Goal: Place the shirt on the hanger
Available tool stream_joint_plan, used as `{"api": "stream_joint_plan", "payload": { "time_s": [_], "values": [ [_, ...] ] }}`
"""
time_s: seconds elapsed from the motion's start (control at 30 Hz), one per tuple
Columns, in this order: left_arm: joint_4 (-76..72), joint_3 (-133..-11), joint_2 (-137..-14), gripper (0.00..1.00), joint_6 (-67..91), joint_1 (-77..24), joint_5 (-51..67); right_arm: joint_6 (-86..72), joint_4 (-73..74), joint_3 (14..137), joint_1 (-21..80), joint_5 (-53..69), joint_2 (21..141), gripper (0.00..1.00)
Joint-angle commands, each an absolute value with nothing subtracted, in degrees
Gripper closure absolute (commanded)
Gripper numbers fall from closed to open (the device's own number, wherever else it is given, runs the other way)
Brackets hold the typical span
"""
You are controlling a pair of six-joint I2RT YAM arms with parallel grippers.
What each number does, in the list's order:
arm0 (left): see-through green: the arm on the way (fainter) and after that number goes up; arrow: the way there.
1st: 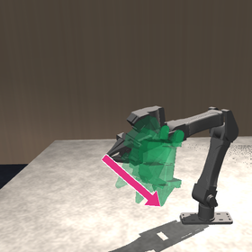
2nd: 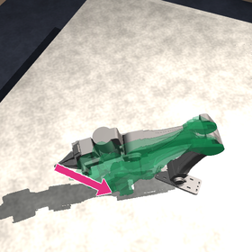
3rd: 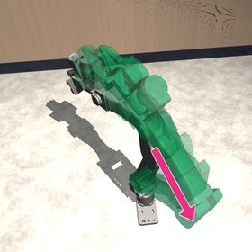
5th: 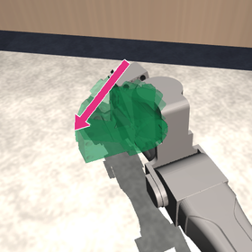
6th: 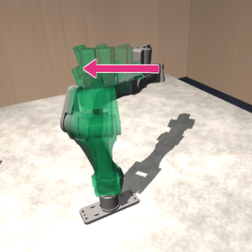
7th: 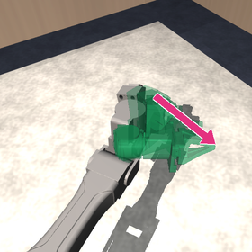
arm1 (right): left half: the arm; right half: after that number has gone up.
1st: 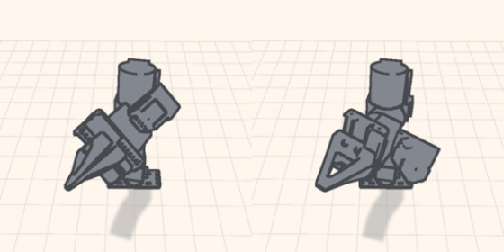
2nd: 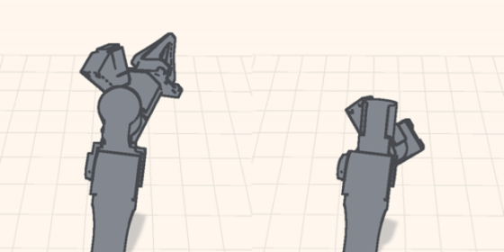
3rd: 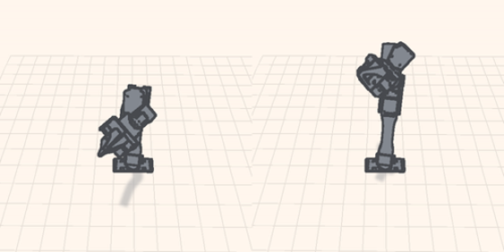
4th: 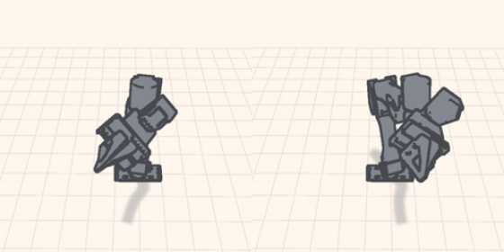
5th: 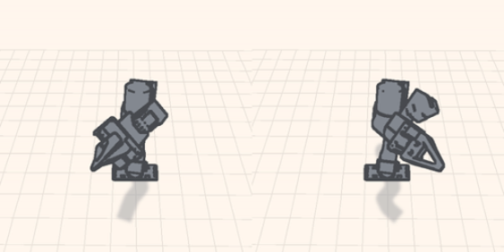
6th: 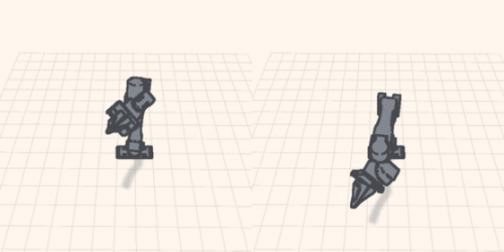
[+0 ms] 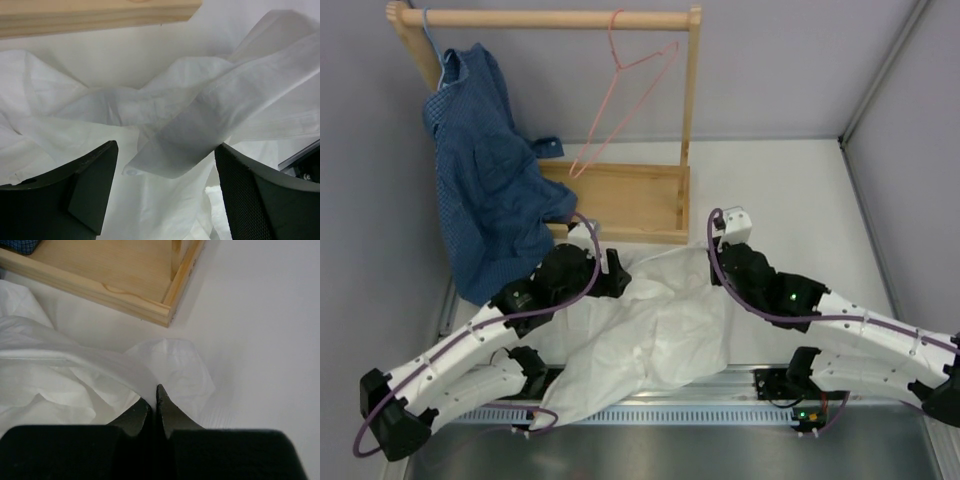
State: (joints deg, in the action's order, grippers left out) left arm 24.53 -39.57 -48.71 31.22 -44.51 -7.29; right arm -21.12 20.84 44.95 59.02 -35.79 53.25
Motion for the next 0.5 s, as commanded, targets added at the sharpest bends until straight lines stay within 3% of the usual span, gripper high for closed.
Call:
{"api": "stream_joint_plan", "payload": {
  "time_s": [0.0,0.13,0.23,0.33,0.47],
  "values": [
    [18.7,-38.9,-45.1,0.19,31.5,-44.6,-10.4,-19.4,19.5,48.5,57.2,-32.9,55.5,1.0],
    [15.6,-37.0,-45.8,0.19,31.7,-44.6,-9.7,-18.2,19.8,51.2,56.2,-30.3,58.4,1.0],
    [12.5,-34.6,-47.0,0.27,31.9,-44.6,-10.2,-18.0,20.2,53.0,54.9,-28.0,59.1,1.0],
    [10.2,-32.0,-48.0,0.42,34.6,-44.7,-8.8,-17.1,20.2,54.6,52.8,-26.6,60.5,1.0],
    [9.1,-29.6,-46.9,0.42,37.0,-45.4,-10.9,-14.9,20.2,56.9,48.9,-23.0,64.3,1.0]
  ]
}}
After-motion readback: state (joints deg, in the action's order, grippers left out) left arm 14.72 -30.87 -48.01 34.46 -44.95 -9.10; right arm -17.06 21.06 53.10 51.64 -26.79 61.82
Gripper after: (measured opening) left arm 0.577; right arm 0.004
